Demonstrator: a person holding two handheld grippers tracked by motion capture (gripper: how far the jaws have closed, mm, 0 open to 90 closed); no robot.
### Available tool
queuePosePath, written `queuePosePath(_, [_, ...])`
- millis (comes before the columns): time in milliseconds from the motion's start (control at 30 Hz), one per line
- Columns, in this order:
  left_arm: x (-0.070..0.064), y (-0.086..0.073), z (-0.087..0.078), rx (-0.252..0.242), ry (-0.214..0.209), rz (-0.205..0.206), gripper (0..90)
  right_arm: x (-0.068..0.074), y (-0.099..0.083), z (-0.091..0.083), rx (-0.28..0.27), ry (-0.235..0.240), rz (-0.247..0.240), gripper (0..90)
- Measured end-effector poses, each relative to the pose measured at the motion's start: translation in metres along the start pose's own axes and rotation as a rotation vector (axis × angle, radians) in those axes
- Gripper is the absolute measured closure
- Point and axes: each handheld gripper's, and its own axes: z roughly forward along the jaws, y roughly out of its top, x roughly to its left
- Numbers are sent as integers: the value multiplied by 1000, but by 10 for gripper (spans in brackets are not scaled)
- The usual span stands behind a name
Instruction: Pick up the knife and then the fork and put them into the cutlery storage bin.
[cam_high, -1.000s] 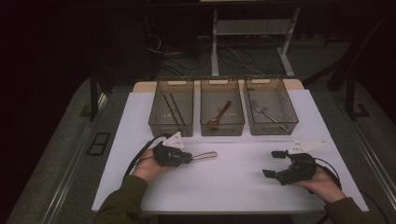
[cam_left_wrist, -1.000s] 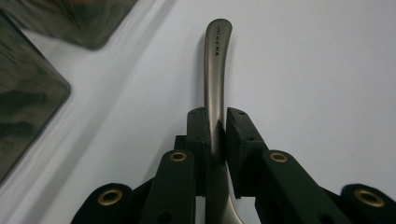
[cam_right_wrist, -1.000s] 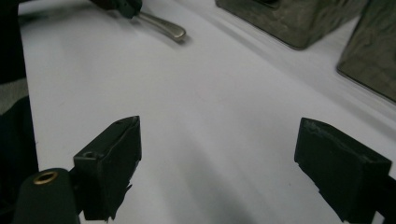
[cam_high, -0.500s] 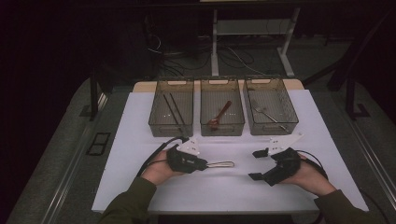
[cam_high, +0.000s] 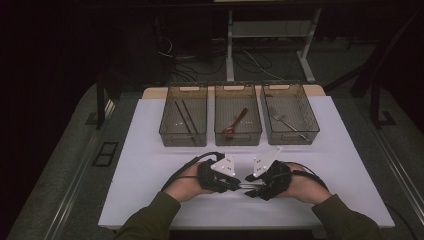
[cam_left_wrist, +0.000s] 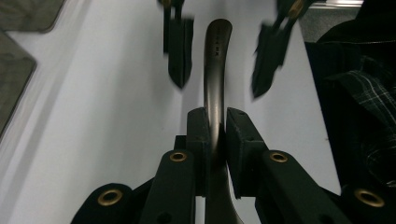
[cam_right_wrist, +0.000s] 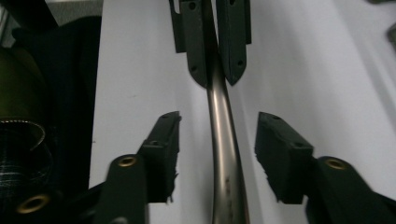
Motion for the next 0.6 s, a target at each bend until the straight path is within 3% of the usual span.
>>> queuePosePath(67, [0,2,1,2,5,22,794,0,2,7,26,6,-9,586])
queuePosePath(200, [-2,4,1,9,6,26,794,2,4,14,63,10,-18,675])
queuePosePath(367, [-2,5,1,14,5,32,794,3,7,17,65,-3,-54,754])
queuePosePath(600, [-3,4,3,28,-8,32,791,5,7,18,64,2,-76,769])
